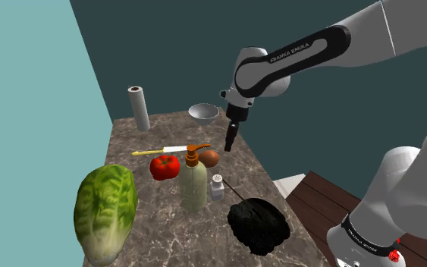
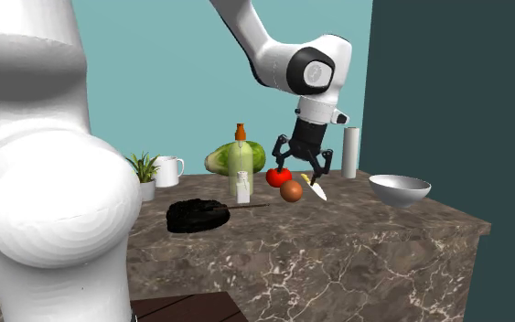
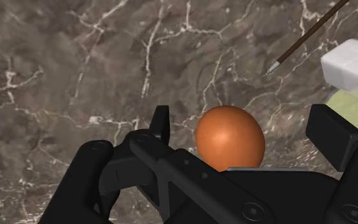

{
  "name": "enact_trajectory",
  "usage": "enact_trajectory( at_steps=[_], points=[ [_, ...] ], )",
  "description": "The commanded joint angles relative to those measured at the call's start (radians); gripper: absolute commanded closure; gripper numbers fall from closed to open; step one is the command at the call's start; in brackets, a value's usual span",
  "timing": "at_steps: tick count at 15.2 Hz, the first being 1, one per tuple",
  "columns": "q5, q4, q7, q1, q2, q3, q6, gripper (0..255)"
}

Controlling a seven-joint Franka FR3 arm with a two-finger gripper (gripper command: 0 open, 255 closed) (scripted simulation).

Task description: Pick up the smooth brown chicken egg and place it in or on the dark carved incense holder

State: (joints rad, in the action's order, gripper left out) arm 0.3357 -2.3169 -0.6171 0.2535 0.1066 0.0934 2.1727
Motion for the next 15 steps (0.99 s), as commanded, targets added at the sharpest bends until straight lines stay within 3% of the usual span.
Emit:
enact_trajectory(
  at_steps=[1,4,11,15],
  points=[
    [0.039,0.041,-0.053,0.019,-0.073,-0.01,0.042,0],
    [0.078,0.088,-0.109,0.033,-0.144,-0.024,0.075,0],
    [0.117,0.062,-0.134,0.047,-0.208,-0.041,0.166,0],
    [0.117,0.062,-0.134,0.047,-0.208,-0.041,0.166,0]
  ],
)
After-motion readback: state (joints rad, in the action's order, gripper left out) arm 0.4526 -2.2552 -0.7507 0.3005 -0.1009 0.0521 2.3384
